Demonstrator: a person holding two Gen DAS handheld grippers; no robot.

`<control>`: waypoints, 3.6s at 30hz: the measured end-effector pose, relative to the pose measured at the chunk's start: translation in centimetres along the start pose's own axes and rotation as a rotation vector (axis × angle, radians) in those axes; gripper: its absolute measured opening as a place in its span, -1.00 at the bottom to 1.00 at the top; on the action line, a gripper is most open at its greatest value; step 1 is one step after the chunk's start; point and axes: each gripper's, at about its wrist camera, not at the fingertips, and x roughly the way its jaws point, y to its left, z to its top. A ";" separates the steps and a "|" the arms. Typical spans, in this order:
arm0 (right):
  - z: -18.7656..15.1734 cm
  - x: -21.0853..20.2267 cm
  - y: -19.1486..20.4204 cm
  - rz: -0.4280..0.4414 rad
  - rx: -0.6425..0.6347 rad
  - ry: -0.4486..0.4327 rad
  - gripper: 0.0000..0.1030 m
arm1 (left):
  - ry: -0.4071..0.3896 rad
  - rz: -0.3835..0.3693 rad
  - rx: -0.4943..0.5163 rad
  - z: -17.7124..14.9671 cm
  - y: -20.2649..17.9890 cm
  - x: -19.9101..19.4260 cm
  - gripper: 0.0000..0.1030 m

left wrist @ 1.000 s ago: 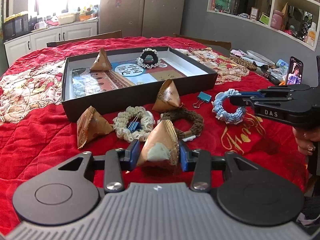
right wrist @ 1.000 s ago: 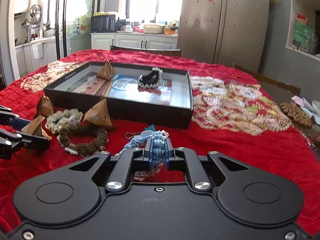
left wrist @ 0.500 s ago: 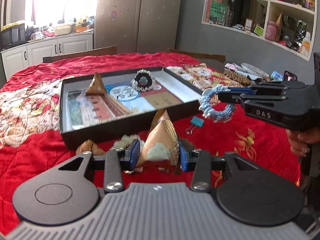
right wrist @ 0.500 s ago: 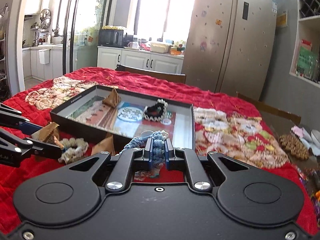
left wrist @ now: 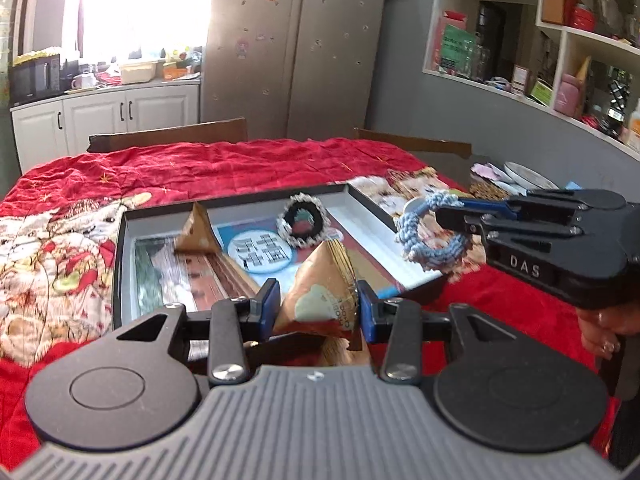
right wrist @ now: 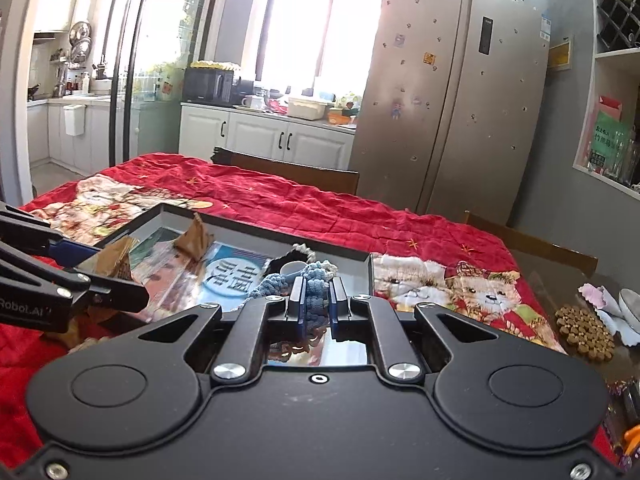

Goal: Organize objects
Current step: 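Carry both held items over the black box and lower them inside, then open the right gripper releasing the blue scrunchie while the left gripper releases the pyramid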

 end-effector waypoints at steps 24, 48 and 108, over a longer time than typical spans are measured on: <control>3.0 14.0 -3.2 -0.078 0.144 0.094 -0.79 | 0.028 0.156 -0.085 5.3 2.6 11.6 -0.13; -0.5 19.3 -3.7 -0.047 0.226 0.180 -0.79 | 0.088 0.191 -0.120 4.2 4.6 15.6 -0.12; -0.2 15.8 -3.6 -0.050 0.231 0.132 -0.55 | 0.026 0.190 -0.126 4.5 3.7 12.2 0.47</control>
